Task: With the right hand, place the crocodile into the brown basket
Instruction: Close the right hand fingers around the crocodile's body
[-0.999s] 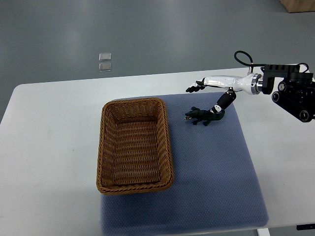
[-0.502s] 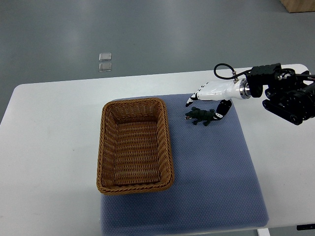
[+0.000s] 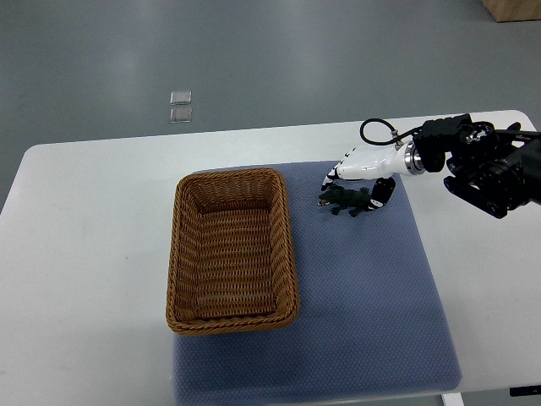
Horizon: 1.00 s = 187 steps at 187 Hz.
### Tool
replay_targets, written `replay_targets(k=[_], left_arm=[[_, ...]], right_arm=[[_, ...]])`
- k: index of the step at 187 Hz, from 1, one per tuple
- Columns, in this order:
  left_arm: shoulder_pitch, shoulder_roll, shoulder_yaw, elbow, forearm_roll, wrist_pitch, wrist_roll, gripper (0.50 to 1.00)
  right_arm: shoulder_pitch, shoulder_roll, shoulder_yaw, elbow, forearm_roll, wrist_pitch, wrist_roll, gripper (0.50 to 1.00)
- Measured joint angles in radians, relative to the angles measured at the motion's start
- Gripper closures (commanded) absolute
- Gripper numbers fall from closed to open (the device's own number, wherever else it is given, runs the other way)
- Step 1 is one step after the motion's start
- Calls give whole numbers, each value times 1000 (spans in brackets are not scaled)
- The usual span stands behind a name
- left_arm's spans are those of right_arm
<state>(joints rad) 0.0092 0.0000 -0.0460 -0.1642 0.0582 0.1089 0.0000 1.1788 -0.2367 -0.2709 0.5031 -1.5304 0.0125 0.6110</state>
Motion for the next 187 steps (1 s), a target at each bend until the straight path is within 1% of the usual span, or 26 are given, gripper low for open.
replay_targets(k=[50, 59, 67, 70, 71, 74, 75, 76, 77, 78, 79, 80, 81, 84, 88, 111, 121, 128, 135, 138, 187], left_arm=[[0, 0, 0, 0, 0, 0, 0, 500], [0, 0, 0, 0, 0, 0, 0, 500], [0, 0, 0, 0, 0, 0, 0, 500], [0, 0, 0, 0, 0, 0, 0, 500], [0, 0, 0, 0, 0, 0, 0, 500], [0, 0, 0, 0, 0, 0, 0, 500], [0, 0, 0, 0, 0, 0, 0, 500], [0, 0, 0, 0, 0, 0, 0, 500], [0, 0, 0, 0, 0, 0, 0, 500], [0, 0, 0, 0, 0, 0, 0, 500], [0, 0, 0, 0, 0, 0, 0, 500], [0, 0, 0, 0, 0, 0, 0, 500], [0, 0, 0, 0, 0, 0, 0, 500], [0, 0, 0, 0, 0, 0, 0, 500], [0, 0, 0, 0, 0, 0, 0, 500], [0, 0, 0, 0, 0, 0, 0, 500], [0, 0, 0, 0, 0, 0, 0, 500], [0, 0, 0, 0, 0, 0, 0, 500], [0, 0, 0, 0, 0, 0, 0, 500], [0, 0, 0, 0, 0, 0, 0, 500], [0, 0, 0, 0, 0, 0, 0, 500]], right_arm=[[-7, 15, -2, -24, 1, 0, 0, 664], [-8, 16, -4, -25, 1, 0, 0, 673], [-9, 16, -7, -26, 1, 0, 0, 711], [-9, 16, -8, -26, 1, 0, 0, 736], [-9, 16, -9, -26, 1, 0, 0, 736], [-10, 16, -10, -26, 1, 0, 0, 764], [-10, 16, -10, -26, 1, 0, 0, 765], [-10, 16, -11, -26, 1, 0, 0, 781], [-10, 16, -11, -26, 1, 0, 0, 781], [-10, 16, -11, -26, 1, 0, 0, 797], [-10, 16, -12, -26, 1, 0, 0, 797], [-10, 16, -12, -26, 1, 0, 0, 813], [-10, 16, -12, -26, 1, 0, 0, 814], [-10, 16, -13, -26, 1, 0, 0, 842], [-10, 16, -14, -26, 1, 0, 0, 861], [-10, 16, -17, -27, 1, 0, 0, 918], [-10, 16, -20, -28, 1, 0, 0, 926], [-10, 16, -21, -28, 1, 0, 0, 961], [-10, 16, -21, -28, 1, 0, 0, 979], [-10, 16, -22, -28, 1, 0, 0, 995], [-5, 14, -19, -28, 3, -2, 0, 1000]])
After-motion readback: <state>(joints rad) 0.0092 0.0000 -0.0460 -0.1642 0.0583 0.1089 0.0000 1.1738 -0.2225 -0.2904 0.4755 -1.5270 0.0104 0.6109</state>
